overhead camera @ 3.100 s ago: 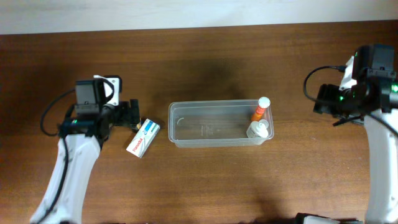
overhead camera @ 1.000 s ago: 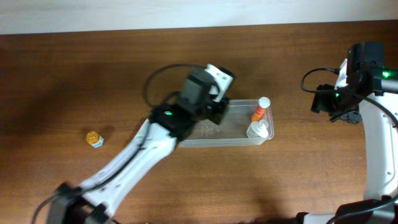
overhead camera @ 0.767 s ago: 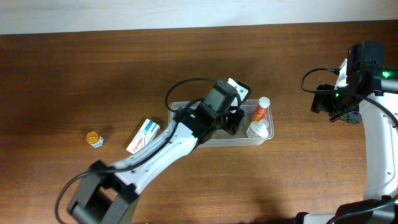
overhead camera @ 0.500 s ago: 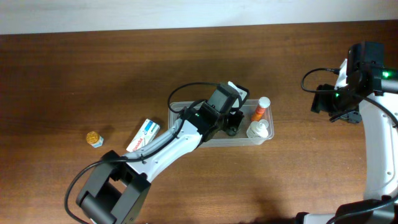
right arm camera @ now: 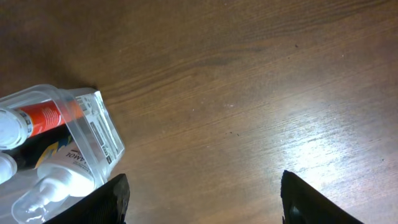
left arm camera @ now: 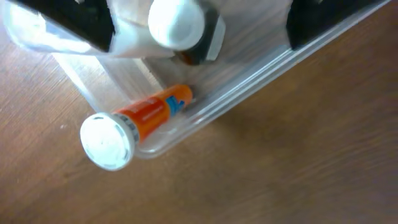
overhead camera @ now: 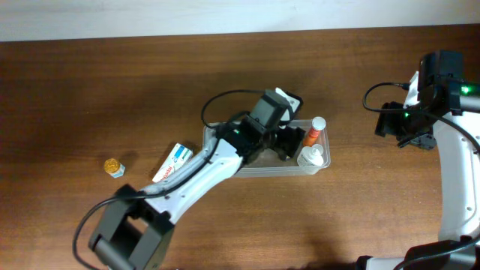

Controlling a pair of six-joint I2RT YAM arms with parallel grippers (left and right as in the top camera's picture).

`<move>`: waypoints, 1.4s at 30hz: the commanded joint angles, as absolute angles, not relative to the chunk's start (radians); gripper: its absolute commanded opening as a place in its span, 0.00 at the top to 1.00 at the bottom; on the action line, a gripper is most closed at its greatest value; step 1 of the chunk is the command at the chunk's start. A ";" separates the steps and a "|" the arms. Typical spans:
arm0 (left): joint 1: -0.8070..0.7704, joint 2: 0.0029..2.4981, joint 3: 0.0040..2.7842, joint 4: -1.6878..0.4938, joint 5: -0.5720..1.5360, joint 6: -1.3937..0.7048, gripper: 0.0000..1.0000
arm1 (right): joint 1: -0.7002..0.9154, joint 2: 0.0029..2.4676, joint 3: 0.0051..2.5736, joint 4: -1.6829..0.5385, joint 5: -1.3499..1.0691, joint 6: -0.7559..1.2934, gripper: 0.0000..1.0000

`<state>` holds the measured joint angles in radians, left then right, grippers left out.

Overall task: Pack container
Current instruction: 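Lower the dark bottle into the container and open the left gripper, then move the left gripper back and grasp the toothpaste box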

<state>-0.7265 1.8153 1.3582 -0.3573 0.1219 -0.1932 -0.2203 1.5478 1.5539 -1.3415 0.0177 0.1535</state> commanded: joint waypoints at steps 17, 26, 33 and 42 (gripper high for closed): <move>-0.063 1.511 1.368 -1.024 0.147 0.015 0.01 | -0.224 1.551 1.552 -1.343 0.012 0.147 0.30; -0.041 1.739 1.293 -1.041 0.169 0.063 0.01 | -0.224 1.551 1.552 -1.344 0.012 0.147 0.30; -0.043 1.932 1.293 -1.037 0.169 0.062 0.01 | -0.224 1.551 1.552 -1.343 0.012 0.147 0.30; -0.046 1.994 1.293 -1.022 0.168 0.062 0.11 | -0.224 1.551 1.552 -1.343 0.012 0.147 0.30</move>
